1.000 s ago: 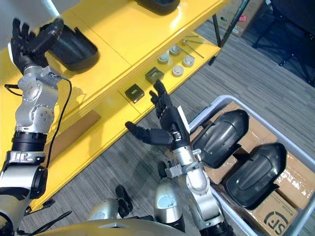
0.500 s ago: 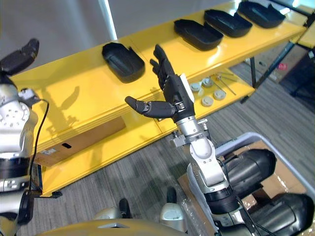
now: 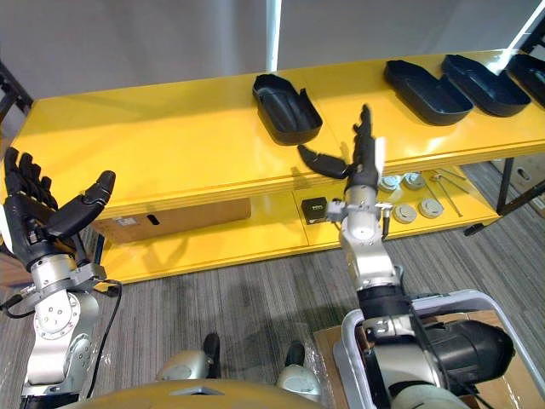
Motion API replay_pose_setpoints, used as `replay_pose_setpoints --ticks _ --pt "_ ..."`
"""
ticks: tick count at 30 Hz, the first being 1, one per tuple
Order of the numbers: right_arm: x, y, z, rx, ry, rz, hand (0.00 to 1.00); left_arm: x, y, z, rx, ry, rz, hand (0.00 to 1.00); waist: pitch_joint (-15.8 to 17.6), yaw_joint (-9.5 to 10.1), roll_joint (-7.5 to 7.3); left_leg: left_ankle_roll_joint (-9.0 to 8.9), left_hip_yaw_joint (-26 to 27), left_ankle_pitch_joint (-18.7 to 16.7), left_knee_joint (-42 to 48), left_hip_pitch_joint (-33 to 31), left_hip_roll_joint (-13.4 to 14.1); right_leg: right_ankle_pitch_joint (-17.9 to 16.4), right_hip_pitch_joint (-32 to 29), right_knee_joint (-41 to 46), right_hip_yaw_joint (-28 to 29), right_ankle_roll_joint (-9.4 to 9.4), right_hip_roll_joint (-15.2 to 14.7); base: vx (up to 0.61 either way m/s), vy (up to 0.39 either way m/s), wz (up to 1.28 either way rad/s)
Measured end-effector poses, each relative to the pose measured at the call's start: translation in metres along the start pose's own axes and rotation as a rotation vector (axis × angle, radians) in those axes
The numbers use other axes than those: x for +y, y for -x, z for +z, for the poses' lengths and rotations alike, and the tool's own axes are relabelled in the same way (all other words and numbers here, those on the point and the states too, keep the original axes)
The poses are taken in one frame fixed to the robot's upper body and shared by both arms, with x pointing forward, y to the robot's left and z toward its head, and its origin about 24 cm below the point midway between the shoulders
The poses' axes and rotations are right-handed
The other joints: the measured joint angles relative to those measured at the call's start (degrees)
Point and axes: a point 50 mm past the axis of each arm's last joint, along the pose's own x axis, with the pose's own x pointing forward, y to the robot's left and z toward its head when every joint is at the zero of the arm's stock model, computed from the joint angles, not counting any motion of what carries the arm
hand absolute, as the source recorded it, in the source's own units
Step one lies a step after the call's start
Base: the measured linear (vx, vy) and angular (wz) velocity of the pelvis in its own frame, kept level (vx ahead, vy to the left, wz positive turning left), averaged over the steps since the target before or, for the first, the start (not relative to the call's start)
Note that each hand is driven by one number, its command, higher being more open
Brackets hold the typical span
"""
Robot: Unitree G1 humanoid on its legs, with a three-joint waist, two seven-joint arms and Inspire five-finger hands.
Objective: Walk over and take three plastic housings, then place them on the shelf
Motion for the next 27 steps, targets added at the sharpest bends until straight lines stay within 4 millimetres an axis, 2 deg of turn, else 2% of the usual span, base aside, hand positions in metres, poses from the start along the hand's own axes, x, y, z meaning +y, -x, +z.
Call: replay_pose_setpoints --ticks 3,7,10,16,19,22,27 --pt "-0.004 -0.019 0.022 -0.074 0.007 -0.017 1.0 -0.008 0.0 0.019 -0.125 0.061 -0.105 1.0 2.6 0.18 -0.13 0.21 -0.2 0.4 -0.2 -0.7 0.0 0.0 -0.6 0.4 -0.7 0.04 -0.1 -0.04 0.013 0.13" --pt "-0.005 -0.029 0.017 -0.025 -0.008 -0.024 1.0 -0.018 -0.001 0.028 -0.188 0.144 -0.173 1.0 3.9 1.12 -0.21 -0.05 0.0 0.6 -0.2 -0.7 0.1 0.2 -0.7 0.5 -0.7 0.05 -0.2 0.0 0.0 0.0" --pt "-0.006 -0.045 0.018 0.022 -0.075 -0.014 1.0 -0.028 -0.007 0.033 -0.223 0.201 -0.209 1.0 6.2 1.4 -0.22 -0.06 0.0 0.6 -0.1 -1.1 0.1 0.3 -1.2 1.2 -0.7 0.11 -0.2 0.0 0.0 0.0" --pt "-0.035 -0.084 0.054 0.0 -0.17 -0.062 1.0 -0.041 -0.022 0.046 -0.304 0.254 -0.259 1.0 11.2 2.37 -0.13 0.51 -0.7 1.3 0.2 -3.7 0.1 0.4 -3.5 1.6 -1.3 0.15 -0.2 0.0 0.014 0.08" --pt "-0.038 -0.092 0.065 -0.008 -0.216 -0.063 1.0 -0.041 -0.026 0.047 -0.308 0.249 -0.283 1.0 12.0 3.0 -0.41 0.55 -0.8 1.4 1.0 -4.9 0.3 0.4 -4.3 1.7 -1.3 0.12 0.0 0.03 0.007 0.04" --pt "-0.032 -0.098 0.073 -0.018 -0.257 -0.003 1.0 -0.041 -0.03 0.044 -0.299 0.233 -0.3 1.0 13.0 3.13 -0.33 0.5 -1.0 1.0 1.8 -5.2 0.5 0.4 -4.3 2.4 -1.3 0.1 0.0 0.01 0.017 0.04" --pt "-0.026 -0.099 0.077 -0.031 -0.275 0.095 1.0 -0.037 -0.033 0.036 -0.259 0.224 -0.303 1.0 13.1 3.65 -0.23 0.55 -1.2 -0.2 4.1 -6.5 0.6 0.2 -4.4 2.4 -1.3 -0.21 0.1 -0.02 0.023 0.01"
